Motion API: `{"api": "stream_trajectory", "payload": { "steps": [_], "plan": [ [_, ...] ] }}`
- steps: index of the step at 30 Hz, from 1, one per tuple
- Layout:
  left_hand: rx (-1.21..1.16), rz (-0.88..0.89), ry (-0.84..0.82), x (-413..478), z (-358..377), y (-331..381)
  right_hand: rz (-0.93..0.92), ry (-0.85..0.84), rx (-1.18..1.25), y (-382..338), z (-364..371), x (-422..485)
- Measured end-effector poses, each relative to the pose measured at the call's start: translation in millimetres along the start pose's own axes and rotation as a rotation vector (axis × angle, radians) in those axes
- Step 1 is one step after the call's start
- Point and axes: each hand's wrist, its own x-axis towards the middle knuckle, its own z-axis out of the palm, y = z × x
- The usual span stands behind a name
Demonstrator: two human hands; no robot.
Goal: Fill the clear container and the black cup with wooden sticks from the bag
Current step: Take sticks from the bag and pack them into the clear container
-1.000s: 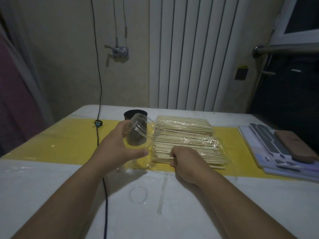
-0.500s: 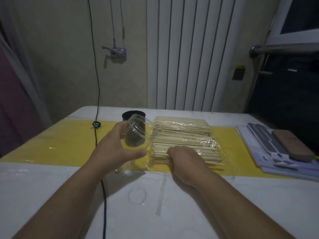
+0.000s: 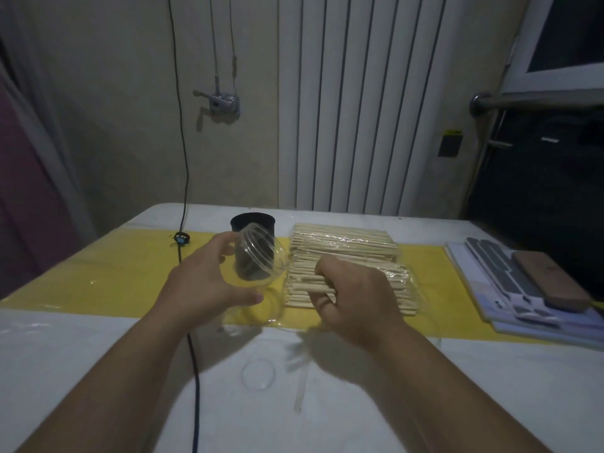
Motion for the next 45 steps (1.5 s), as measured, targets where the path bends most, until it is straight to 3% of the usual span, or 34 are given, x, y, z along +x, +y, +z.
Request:
{"api": "stream_trajectory", "payload": {
  "steps": [5,14,17,20,24,28,31,39,45],
  "plan": [
    [0.045,0.040,-0.037,-1,0,2,-0.155,0.260,-0.010,-4,-8,2],
    [0.108,0.093,-0.045,-2,-1,3,-0.200,0.449,0.008,-1,-2,6],
    [0.110,0.097,-0.051,-2,-1,2,-0.068,0.496,-0.057,3,-3,6],
    [0.111,0.099,-0.054,-2,-1,1,-0.004,0.516,0.031,3,-5,5],
    [0.106,0.101,-0.051,0,0,0,0.249,0.600,0.349,2,-5,3],
    [0.117,0.097,-0.044,1,1,1,0.643,0.675,0.805,-9,-14,8],
    [0.125,0.095,-0.044,0,1,1,0.824,0.666,0.891,-13,-14,9],
    [0.129,0.093,-0.034,0,0,3,0.980,0.770,0.973,-11,-22,14],
    [0.152,0.105,-0.049,-1,1,4,1.026,0.477,1.011,-14,-14,11]
  ]
}}
